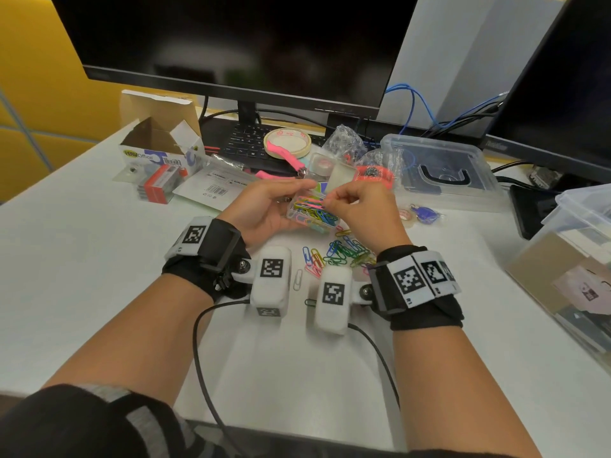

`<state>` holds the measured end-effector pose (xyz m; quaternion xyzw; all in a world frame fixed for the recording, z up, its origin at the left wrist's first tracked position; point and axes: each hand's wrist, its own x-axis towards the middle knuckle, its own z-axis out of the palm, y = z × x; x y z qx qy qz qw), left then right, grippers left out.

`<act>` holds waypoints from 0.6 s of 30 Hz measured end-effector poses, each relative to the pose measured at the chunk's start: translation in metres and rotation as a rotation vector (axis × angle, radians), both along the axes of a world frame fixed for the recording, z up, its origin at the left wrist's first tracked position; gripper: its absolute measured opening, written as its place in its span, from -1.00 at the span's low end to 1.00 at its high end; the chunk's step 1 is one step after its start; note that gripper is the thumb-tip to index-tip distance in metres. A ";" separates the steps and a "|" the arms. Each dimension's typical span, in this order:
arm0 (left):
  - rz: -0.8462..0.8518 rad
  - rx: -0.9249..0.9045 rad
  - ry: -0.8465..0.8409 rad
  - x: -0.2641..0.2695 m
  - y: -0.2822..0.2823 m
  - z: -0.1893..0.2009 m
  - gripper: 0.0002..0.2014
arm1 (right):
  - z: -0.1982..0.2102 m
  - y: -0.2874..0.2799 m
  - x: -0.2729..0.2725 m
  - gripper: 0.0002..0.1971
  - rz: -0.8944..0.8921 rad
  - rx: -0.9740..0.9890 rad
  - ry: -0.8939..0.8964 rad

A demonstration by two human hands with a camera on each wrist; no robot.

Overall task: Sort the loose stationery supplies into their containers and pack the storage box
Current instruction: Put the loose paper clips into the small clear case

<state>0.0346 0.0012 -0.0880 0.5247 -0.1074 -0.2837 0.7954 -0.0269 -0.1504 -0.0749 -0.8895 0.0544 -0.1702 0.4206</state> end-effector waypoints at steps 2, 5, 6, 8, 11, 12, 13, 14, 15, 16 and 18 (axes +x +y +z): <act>0.002 0.000 -0.002 0.000 0.000 0.000 -0.72 | -0.001 -0.002 0.002 -0.95 -0.049 0.009 -0.026; 0.068 -0.014 0.011 0.001 0.001 0.000 -0.74 | 0.000 -0.015 0.001 -0.94 -0.180 0.041 -0.043; 0.095 -0.023 0.020 0.003 0.001 -0.001 -0.74 | -0.001 -0.020 0.000 -0.92 -0.198 0.039 -0.004; 0.134 -0.038 0.037 0.004 0.002 -0.001 -0.75 | -0.003 -0.024 -0.004 -0.89 -0.173 0.013 0.152; 0.156 -0.049 0.057 0.004 0.002 -0.001 -0.76 | -0.009 -0.025 -0.005 -0.84 -0.112 -0.093 0.370; 0.161 -0.051 0.063 0.004 0.001 -0.001 -0.75 | -0.010 -0.024 -0.004 -0.85 -0.101 -0.121 0.410; 0.165 -0.053 0.067 0.004 0.001 -0.001 -0.74 | -0.011 -0.024 -0.003 -0.87 -0.098 -0.139 0.431; 0.166 -0.055 0.069 0.004 0.001 -0.001 -0.72 | -0.011 -0.024 -0.002 -0.89 -0.099 -0.154 0.438; 0.165 -0.056 0.068 0.004 0.001 -0.001 -0.71 | -0.011 -0.024 -0.002 -0.92 -0.099 -0.170 0.440; 0.167 -0.057 0.066 0.004 0.001 -0.001 -0.71 | -0.012 -0.024 -0.001 -0.94 -0.096 -0.184 0.440; 0.168 -0.059 0.062 0.003 0.001 -0.001 -0.71 | -0.012 -0.024 -0.001 -0.95 -0.091 -0.206 0.447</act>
